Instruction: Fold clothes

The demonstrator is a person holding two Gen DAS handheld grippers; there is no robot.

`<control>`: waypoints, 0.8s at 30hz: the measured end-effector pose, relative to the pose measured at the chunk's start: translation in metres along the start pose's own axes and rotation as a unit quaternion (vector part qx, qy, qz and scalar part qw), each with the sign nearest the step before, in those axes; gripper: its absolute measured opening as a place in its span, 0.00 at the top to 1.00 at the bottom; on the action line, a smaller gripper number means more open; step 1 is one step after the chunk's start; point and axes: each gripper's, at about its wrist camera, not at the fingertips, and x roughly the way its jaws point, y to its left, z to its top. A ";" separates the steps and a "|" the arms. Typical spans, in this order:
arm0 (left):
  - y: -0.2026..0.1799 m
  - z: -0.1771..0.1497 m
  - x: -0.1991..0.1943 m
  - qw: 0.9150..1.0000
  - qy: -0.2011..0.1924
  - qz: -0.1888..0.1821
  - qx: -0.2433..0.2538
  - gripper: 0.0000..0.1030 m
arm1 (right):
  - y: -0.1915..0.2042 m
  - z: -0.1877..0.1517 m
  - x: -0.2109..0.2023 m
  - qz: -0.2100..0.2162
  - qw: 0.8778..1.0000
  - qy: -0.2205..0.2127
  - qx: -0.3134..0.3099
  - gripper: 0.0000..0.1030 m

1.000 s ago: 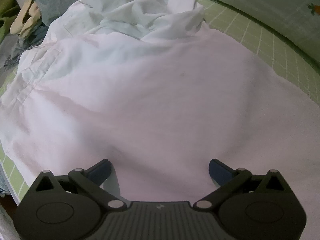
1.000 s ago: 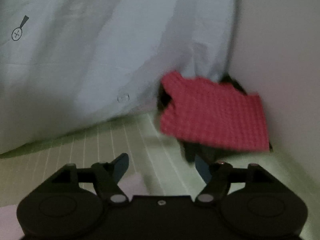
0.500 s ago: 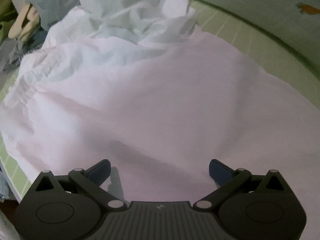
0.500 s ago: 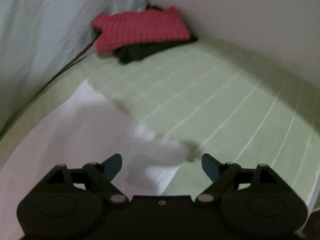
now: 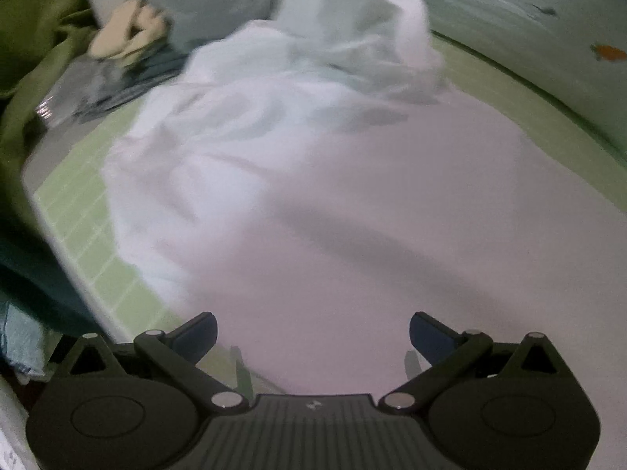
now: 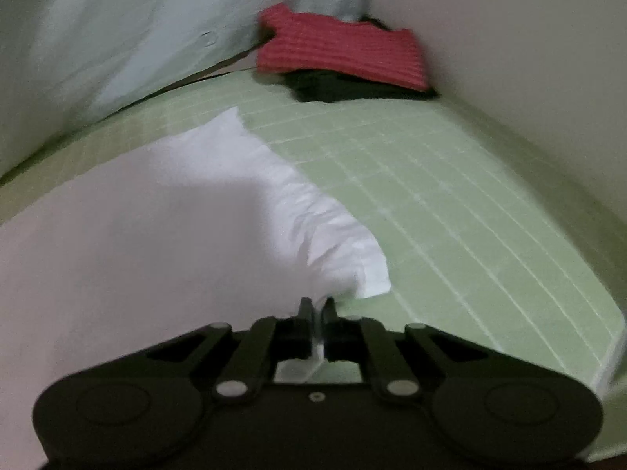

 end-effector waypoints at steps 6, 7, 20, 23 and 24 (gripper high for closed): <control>0.045 0.011 0.008 1.000 -0.003 0.018 -0.023 0.00 | -0.031 -0.026 -0.020 -0.040 0.998 0.015 0.035 0.95; 0.053 0.015 0.010 0.999 -0.006 0.020 -0.030 0.00 | -0.032 -0.028 -0.024 -0.046 0.998 0.017 0.040 0.95; 0.139 0.076 0.056 0.993 0.003 -0.002 -0.121 0.60 | -0.008 -0.013 -0.053 -0.094 0.993 0.012 0.064 0.95; 0.142 0.077 0.060 0.992 -0.001 -0.030 -0.123 0.84 | 0.001 -0.011 -0.060 -0.108 0.993 0.005 0.054 0.96; 0.141 0.076 0.059 0.993 -0.004 -0.031 -0.116 0.85 | 0.005 -0.011 -0.062 -0.113 0.992 0.003 0.047 0.96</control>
